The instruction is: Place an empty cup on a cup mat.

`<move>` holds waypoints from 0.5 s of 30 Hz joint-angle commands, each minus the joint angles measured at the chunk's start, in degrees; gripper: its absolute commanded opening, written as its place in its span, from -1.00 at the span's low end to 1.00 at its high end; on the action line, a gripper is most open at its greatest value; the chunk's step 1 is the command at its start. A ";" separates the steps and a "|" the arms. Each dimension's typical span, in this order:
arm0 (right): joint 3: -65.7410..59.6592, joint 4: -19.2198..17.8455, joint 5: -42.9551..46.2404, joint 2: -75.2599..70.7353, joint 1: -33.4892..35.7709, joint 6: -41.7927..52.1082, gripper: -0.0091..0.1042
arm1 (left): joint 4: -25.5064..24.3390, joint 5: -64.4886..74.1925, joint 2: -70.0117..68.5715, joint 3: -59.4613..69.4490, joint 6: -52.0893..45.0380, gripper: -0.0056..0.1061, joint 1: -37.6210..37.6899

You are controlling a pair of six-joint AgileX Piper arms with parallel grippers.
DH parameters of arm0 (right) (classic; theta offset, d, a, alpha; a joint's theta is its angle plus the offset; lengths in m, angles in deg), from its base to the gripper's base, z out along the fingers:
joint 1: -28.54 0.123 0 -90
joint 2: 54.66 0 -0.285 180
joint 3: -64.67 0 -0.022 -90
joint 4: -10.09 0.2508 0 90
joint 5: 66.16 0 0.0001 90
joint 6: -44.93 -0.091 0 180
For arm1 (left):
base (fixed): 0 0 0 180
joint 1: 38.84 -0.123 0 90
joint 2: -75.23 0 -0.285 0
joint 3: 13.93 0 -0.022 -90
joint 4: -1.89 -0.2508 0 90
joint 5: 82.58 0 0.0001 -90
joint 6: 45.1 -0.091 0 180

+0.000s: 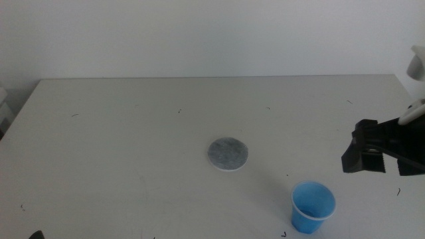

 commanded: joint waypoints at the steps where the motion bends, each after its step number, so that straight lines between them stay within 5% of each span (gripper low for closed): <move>1: 1.71 -1.29 2.20 1.55 1.24 -2.18 0.78 | -0.02 -3.78 -0.71 -0.34 0.61 0.98 -0.06; 15: -1.95 -4.39 4.59 13.15 1.55 -6.16 0.78 | -0.02 -3.78 -0.71 -0.34 0.61 0.98 -0.06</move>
